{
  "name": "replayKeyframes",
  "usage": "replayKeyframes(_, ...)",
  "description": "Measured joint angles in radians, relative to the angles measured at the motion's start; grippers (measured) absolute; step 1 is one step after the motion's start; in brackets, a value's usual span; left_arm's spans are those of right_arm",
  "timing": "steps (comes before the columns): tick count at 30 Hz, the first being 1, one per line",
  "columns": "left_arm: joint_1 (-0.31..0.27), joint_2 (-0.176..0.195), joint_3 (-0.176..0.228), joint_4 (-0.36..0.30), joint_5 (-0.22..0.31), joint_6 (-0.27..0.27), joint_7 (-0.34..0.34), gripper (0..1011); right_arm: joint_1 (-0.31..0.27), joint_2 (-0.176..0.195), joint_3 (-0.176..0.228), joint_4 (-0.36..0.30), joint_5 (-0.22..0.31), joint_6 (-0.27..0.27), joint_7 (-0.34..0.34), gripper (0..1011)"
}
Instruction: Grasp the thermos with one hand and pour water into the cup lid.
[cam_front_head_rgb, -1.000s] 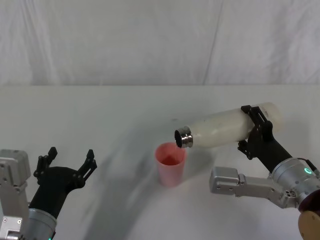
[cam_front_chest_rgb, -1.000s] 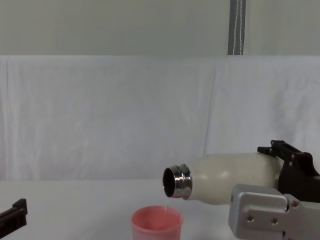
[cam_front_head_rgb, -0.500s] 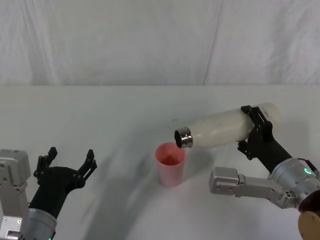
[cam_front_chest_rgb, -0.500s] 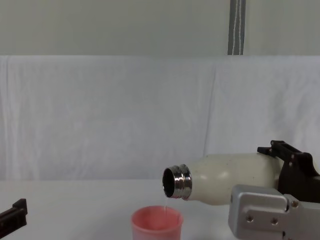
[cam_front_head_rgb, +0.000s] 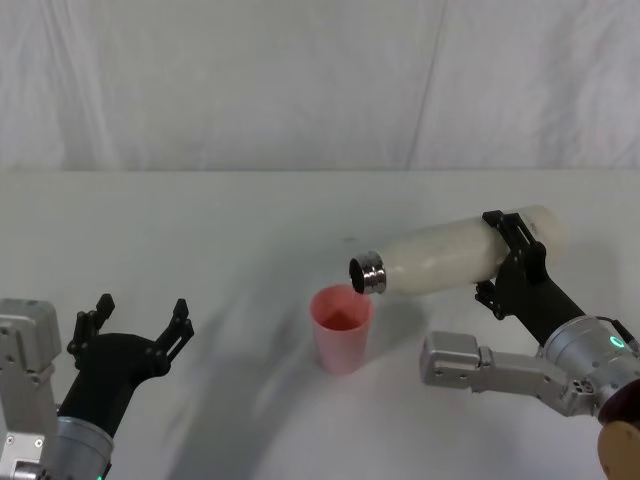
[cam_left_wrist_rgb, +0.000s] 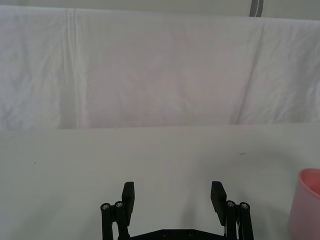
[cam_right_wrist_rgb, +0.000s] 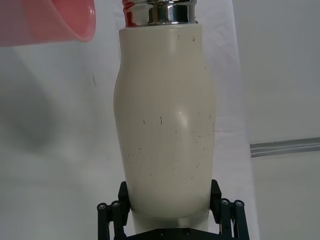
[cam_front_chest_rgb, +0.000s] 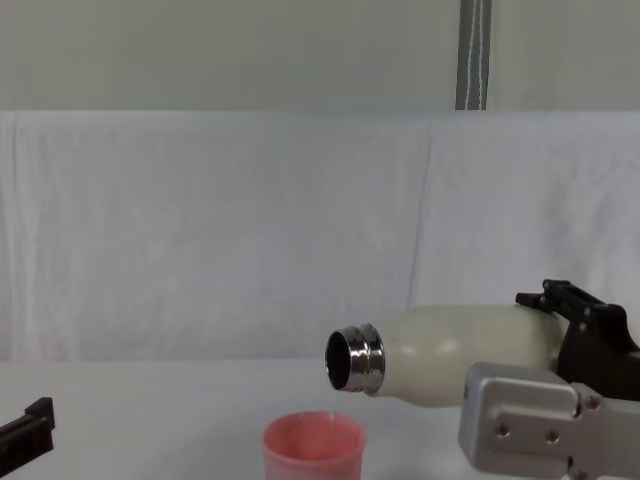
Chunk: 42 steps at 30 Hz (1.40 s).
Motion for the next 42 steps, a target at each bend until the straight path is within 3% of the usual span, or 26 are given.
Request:
replayKeyframes(18,0.0,0.0,0.0,0.0,0.0,0.0,0.0,1001,-0.022,-0.018,0.048,-0.01,0.13,-0.049,0.028,950)
replayKeyframes(27,0.0,0.0,0.0,0.0,0.0,0.0,0.0,1001,-0.06,-0.046,0.112,-0.027,0.265,-0.077,0.045,950)
replayKeyframes(42,0.0,0.0,0.0,0.0,0.0,0.0,0.0,1001,-0.144,-0.08,0.21,-0.077,0.435,-0.094,0.069,950)
